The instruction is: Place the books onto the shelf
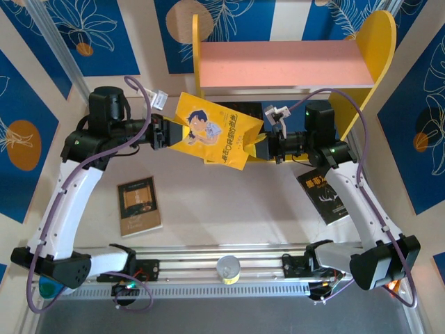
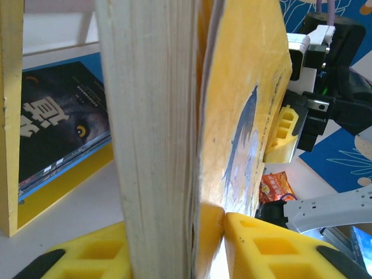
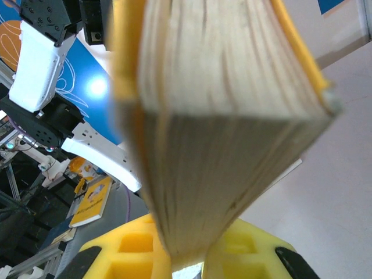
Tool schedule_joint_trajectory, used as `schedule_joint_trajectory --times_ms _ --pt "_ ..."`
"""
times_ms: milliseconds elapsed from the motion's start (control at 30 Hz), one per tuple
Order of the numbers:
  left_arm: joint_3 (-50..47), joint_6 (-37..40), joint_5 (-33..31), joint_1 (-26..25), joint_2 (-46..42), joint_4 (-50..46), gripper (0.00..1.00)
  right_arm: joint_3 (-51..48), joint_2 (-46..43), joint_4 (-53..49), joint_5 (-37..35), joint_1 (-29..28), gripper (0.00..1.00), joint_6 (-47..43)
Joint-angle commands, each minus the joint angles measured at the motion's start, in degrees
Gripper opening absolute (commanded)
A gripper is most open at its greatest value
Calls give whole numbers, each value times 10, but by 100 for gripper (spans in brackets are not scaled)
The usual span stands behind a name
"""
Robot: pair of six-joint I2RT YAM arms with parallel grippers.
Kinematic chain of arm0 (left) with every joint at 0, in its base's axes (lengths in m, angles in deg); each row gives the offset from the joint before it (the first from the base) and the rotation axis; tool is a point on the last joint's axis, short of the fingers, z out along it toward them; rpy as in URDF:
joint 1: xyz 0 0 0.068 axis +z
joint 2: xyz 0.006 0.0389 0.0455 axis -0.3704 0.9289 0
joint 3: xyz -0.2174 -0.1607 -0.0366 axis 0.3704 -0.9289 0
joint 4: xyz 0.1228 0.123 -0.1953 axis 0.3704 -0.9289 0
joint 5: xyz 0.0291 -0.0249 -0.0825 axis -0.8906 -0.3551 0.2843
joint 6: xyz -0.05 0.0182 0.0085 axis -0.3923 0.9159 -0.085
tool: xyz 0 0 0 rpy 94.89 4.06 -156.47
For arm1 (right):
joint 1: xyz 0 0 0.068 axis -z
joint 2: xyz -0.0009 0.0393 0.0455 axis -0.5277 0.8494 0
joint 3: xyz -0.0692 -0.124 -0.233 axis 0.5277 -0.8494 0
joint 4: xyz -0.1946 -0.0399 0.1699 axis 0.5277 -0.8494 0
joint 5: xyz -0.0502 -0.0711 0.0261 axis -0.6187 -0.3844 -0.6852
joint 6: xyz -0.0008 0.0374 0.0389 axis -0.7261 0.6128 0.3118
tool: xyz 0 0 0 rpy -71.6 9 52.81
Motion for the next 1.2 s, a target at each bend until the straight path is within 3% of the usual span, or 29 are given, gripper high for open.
schedule_joint_trajectory --times_ms 0,300,500,700,833,1167 --pt "-7 -9 42 1 -15 30 32 29 5 16 -6 0 12 8" --pt "-33 -31 51 1 -29 71 16 27 2 35 -34 1 31 45" --pt "-72 -83 48 1 -57 164 0 25 -1 57 -80 1 34 88" --pt "-108 -150 35 1 -80 272 0 33 -11 45 -158 9 53 133" --pt "-124 -192 31 2 -79 340 0 54 -11 30 -180 16 60 159" --pt "-149 -289 22 1 -52 503 0 78 5 38 -183 16 65 223"
